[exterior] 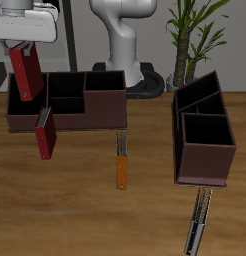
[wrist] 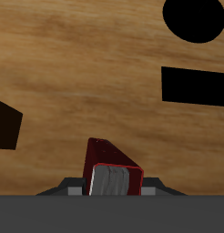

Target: Place the left red book into the back desk caddy's left compartment and place the right red book into the left desk caddy's right compartment and place the orange book into the left desk caddy's back compartment

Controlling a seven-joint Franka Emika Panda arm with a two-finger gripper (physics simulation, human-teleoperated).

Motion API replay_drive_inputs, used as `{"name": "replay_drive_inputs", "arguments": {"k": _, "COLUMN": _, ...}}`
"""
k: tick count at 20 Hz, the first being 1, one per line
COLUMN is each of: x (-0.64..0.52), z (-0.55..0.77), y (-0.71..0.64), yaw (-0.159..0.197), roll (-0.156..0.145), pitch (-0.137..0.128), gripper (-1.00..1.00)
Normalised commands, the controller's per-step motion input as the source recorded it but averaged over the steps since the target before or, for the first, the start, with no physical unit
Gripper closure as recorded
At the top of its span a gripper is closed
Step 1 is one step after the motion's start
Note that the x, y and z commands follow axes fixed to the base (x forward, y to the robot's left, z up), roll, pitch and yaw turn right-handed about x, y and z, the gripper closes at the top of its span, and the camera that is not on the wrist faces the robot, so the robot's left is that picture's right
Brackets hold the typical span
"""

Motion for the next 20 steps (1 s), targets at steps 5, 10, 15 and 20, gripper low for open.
{"name": "replay_drive_inputs", "arguments": {"k": 5, "x": -0.44, "z": 0.05, "y": -0.45, "yaw": -0.016, "roll": -0.029, "pitch": 0.008, "gripper": 1.0}}
{"name": "replay_drive_inputs", "arguments": {"k": 10, "x": -0.31, "z": -0.05, "y": -0.41, "yaw": -0.029, "roll": -0.036, "pitch": 0.024, "gripper": 1.0}}
{"name": "replay_drive_inputs", "arguments": {"k": 15, "x": -0.45, "z": -0.15, "y": -0.47, "yaw": 0.022, "roll": -0.025, "pitch": 0.008, "gripper": 1.0}}
{"name": "replay_drive_inputs", "arguments": {"k": 20, "x": -0.18, "z": -0.29, "y": -0.43, "yaw": -0.027, "roll": -0.033, "pitch": 0.066, "gripper": 1.0}}
